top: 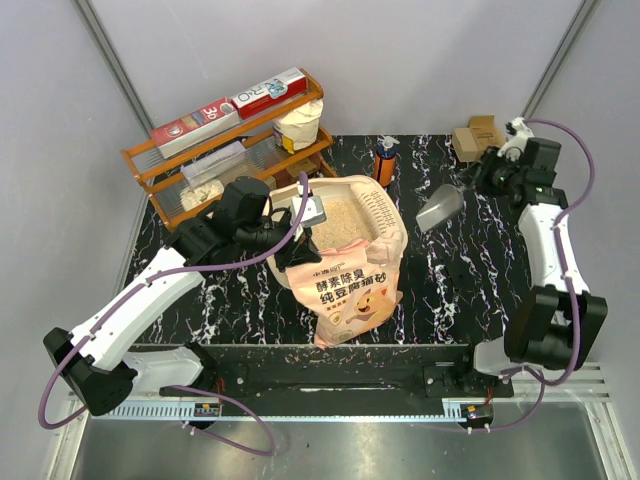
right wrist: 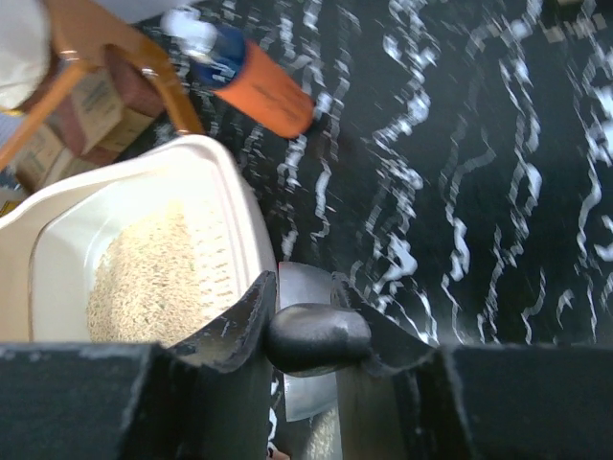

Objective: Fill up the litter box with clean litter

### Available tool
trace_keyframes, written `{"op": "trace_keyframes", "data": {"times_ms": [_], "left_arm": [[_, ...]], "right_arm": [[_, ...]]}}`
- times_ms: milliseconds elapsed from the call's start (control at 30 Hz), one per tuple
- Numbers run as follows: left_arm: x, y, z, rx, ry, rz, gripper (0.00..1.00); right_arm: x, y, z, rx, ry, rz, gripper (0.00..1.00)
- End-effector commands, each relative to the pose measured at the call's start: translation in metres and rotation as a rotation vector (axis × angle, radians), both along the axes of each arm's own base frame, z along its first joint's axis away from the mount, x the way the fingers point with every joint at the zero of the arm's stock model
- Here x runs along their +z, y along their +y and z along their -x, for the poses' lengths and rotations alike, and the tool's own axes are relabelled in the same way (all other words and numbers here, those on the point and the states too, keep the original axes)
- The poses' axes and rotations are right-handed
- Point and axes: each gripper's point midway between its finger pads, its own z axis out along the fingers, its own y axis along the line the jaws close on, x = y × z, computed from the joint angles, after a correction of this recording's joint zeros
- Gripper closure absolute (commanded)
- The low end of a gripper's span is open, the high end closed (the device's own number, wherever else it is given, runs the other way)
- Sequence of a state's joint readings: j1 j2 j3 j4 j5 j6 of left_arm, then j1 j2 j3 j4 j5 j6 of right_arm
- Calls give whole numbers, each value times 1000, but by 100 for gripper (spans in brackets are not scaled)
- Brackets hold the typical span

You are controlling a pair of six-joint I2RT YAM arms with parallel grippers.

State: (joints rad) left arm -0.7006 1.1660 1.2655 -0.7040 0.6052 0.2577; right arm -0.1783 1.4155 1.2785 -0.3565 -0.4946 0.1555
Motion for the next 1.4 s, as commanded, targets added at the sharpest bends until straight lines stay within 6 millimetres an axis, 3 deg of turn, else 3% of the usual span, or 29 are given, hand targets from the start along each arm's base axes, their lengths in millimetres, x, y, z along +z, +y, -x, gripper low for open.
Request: {"op": "trace_keyframes", "data": {"times_ms": [0, 133, 367, 567, 700, 800, 833, 900, 1000, 1100, 1133, 1167, 1233, 1300, 1367], "left_arm": [[32, -7, -5, -19, -102, 104, 100], [31, -8, -6, -31, -106, 97, 100], [31, -13, -11, -43, -110, 90, 100], [31, -12, -12, -46, -122, 87, 100], [30, -12, -11, -49, -123, 88, 100], [30, -11, -11, -49, -130, 87, 100], [29, -11, -11, -48, -131, 85, 100], [31, -11, -10, -47, -137, 91, 100], [31, -9, -10, -40, -143, 93, 100], [33, -7, -9, -34, -152, 96, 100], [33, -7, -9, -36, -150, 96, 100], [34, -7, -8, -35, -151, 98, 100], [33, -7, -8, -33, -147, 99, 100], [35, -8, -8, -38, -147, 106, 100], [37, -10, -7, -46, -144, 115, 100]], "right_arm": [[-34, -27, 0, -65, 102, -145, 100], [-65, -33, -10, -29, 162, -228, 94], [-96, -35, -24, -33, 204, -306, 82], [-115, -55, -24, -78, 225, -267, 73], [-126, -64, -19, -84, 234, -209, 58], [-131, -80, -11, -141, 259, -113, 34], [-128, -84, -6, -157, 255, -83, 26], [-129, -98, 4, -195, 273, 10, 25], [-114, -121, 22, -290, 263, 163, 25], [-85, -128, 40, -315, 196, 266, 25], [-63, -114, 43, -254, 137, 247, 26], [-61, -99, 53, -192, 156, 216, 27], [-32, -55, 63, -21, 96, 144, 28], [-26, -5, 84, 133, 126, 108, 27], [-24, 30, 103, 247, 160, 90, 27]]}}
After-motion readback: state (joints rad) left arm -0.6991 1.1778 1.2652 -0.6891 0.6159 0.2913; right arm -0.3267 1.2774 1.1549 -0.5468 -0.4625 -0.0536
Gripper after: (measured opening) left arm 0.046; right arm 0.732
